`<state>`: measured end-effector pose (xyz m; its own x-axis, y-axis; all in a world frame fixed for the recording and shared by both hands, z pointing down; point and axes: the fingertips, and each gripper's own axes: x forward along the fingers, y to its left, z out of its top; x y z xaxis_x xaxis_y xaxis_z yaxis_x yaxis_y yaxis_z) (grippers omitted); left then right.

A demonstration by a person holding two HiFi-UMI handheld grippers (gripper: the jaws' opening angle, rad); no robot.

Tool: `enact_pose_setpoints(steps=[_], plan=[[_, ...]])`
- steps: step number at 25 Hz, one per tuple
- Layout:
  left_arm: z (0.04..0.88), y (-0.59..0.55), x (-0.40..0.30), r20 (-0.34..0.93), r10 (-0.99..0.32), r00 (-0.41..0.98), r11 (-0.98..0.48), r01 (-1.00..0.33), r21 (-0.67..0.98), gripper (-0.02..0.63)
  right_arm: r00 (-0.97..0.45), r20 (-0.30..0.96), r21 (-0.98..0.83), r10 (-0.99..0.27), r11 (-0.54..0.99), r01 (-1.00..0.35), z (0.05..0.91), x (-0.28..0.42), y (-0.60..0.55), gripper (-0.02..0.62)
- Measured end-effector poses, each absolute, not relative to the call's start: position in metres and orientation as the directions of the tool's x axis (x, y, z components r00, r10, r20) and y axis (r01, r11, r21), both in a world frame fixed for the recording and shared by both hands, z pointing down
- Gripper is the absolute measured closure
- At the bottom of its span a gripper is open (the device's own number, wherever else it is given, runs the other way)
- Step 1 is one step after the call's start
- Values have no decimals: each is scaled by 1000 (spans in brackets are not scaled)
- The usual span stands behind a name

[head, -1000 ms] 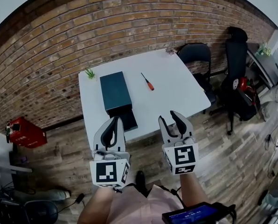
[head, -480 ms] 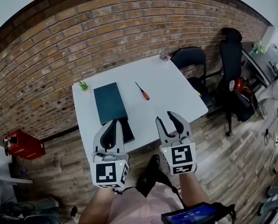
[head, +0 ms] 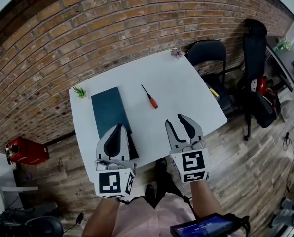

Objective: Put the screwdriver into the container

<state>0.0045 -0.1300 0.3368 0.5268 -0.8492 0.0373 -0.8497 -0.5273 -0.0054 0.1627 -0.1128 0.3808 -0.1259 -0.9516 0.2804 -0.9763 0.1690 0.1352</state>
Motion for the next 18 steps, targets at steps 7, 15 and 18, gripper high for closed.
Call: enact_pose_setpoints(steps=[7,15,18], plan=[[339,-186,37,69,-873,483,-486,-873,-36,594,-182,287,98,-940,218,-971,386,197,-178,440],[312,-226,52,28,-910,413,-414,-907,-72,594,-254,241,96,-937,284,-954,361,215,-242,440],[306,-236,44,11,-923,385,-385,-920,-74,594,-272,229,109,-935,302,-947,352,210,-258,440]])
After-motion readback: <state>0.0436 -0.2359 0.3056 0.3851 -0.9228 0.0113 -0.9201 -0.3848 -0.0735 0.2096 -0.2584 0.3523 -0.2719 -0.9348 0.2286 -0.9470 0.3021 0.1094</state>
